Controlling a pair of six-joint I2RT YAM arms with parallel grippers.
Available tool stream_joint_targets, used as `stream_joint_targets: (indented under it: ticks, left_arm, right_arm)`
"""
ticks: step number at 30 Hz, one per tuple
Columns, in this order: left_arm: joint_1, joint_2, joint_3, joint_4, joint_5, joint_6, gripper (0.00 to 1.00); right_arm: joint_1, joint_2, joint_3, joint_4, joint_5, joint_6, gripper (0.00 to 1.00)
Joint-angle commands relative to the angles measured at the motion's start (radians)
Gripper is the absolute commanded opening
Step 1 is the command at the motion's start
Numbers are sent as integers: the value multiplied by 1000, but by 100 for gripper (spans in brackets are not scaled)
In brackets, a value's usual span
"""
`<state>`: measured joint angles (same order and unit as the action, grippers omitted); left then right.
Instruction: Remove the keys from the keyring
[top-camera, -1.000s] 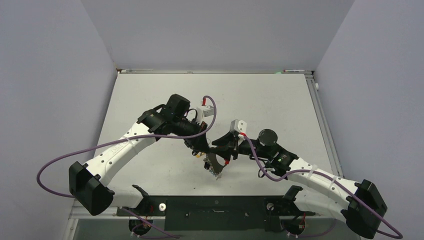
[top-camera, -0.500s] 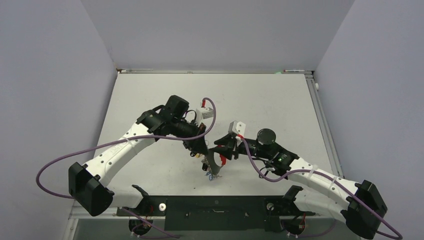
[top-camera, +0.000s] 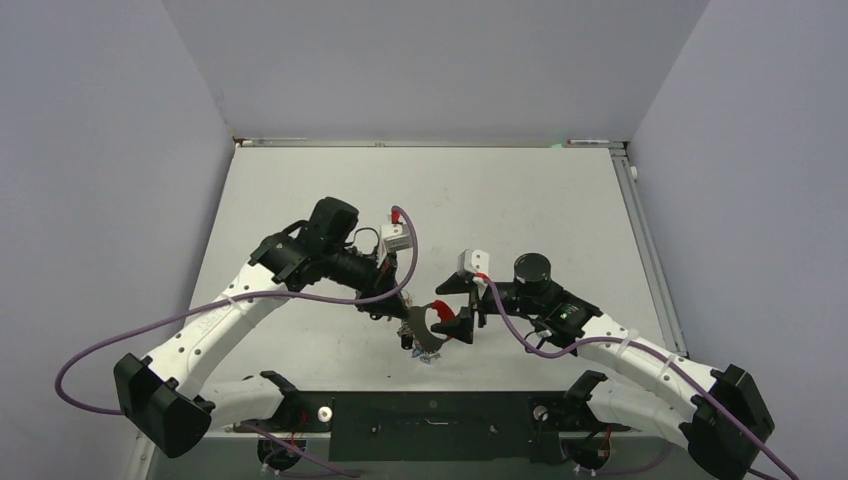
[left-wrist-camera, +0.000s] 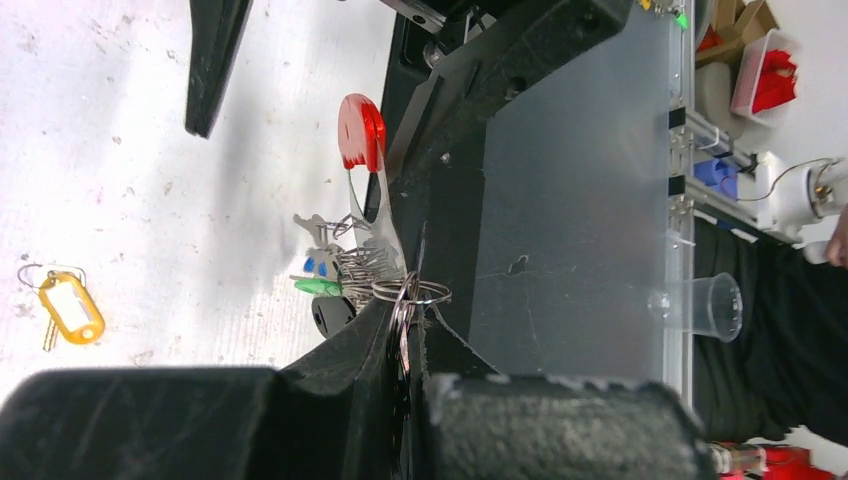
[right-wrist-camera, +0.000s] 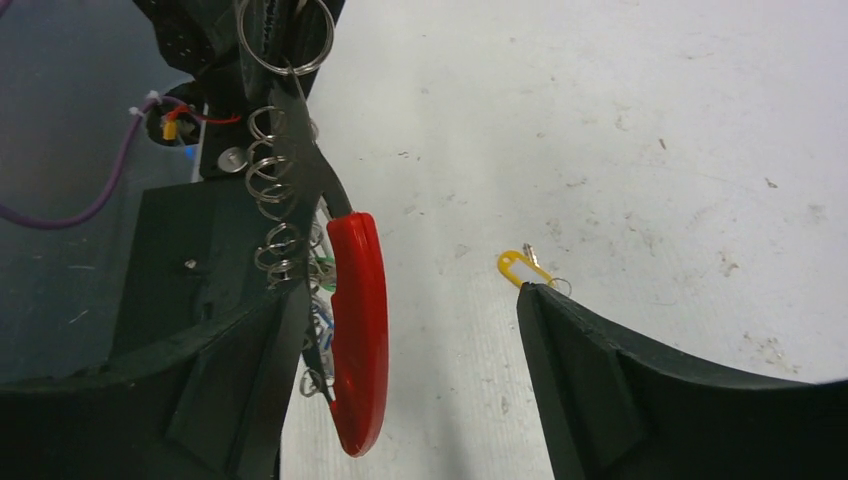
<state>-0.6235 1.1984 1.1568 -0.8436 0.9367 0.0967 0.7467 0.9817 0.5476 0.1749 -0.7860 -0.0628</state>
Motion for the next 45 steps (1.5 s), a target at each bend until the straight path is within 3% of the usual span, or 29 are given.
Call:
stream_joint_targets:
  ticks: [1,5,8,18,24,31,35,39,45]
  left_arm:
    - [-8,-65,-26,89,35,80,0]
    - [-8,-128,-60,138,-18,122,0]
    - [-10,-171,-87,156,-57,173,0]
    - [-8,-243,-156,106,-208,354,3]
    - [-8,-250,-202,117,-208,401,16]
    - [-8,-240,-218,111,-182,409,16]
    - [-8,-252,-253,210,-181,334,17]
    - [-4,-287,-308,317,-187,236,24]
    - [-5,-446,-486,519,-158,177,30]
  right_arm:
    - [0,5,44,53,-120,43,70]
    - [4,15,72,18,-144,38,29]
    - [1,16,123,-40,-94,-9,7]
    - [-6,16,274,-284,-53,-162,5]
    - [-6,10,275,-278,-59,-153,5]
    - [-7,0,269,-274,-62,-145,5]
    - [-7,0,265,-257,-65,-139,5]
    - [-7,-6,263,-243,-63,-125,5]
    - [-3,-22,250,-202,16,-105,5]
